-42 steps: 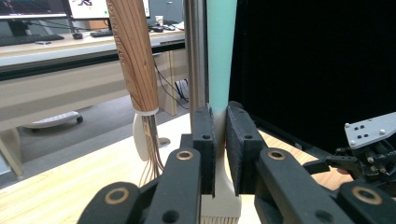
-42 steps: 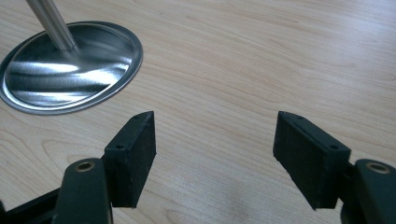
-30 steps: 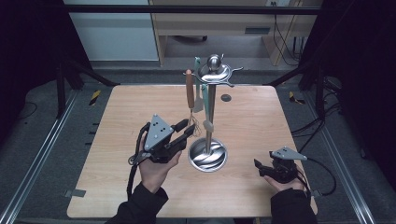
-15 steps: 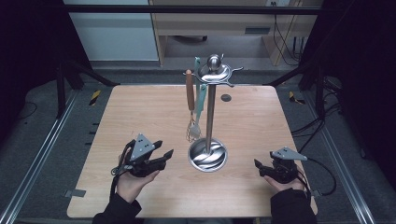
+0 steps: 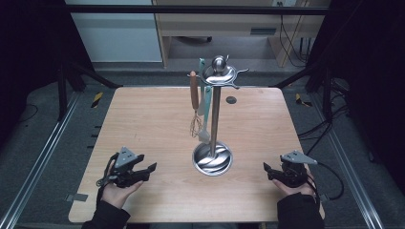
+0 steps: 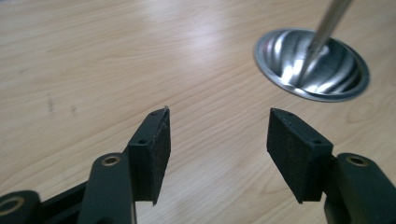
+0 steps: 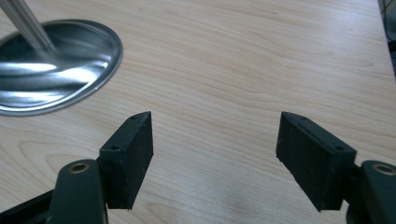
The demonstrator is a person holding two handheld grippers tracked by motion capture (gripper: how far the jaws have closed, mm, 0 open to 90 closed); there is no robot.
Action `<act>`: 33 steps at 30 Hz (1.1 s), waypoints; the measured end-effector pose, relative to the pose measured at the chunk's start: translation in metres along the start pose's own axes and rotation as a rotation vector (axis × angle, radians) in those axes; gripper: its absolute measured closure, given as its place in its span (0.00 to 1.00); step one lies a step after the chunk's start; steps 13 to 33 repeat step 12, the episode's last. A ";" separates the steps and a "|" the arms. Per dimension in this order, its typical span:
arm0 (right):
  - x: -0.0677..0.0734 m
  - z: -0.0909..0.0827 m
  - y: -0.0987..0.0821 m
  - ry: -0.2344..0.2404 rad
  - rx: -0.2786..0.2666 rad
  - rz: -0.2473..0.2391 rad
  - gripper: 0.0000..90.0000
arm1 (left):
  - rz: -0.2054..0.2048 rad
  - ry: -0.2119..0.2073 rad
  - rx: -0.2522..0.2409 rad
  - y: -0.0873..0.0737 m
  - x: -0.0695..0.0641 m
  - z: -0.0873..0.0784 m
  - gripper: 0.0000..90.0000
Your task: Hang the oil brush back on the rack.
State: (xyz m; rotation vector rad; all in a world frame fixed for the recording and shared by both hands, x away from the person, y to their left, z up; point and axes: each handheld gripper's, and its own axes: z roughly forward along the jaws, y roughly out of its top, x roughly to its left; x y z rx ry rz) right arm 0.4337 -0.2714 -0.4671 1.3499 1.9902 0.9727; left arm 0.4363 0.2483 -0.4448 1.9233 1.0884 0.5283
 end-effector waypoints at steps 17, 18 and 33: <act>-0.001 -0.001 -0.003 -0.029 0.019 -0.002 0.27 | -0.100 0.054 -0.023 -0.037 0.045 -0.022 0.41; -0.001 -0.001 -0.003 -0.029 0.019 -0.002 0.27 | -0.100 0.054 -0.023 -0.037 0.045 -0.022 0.41; -0.001 -0.001 -0.003 -0.029 0.019 -0.002 0.27 | -0.100 0.054 -0.023 -0.037 0.045 -0.022 0.41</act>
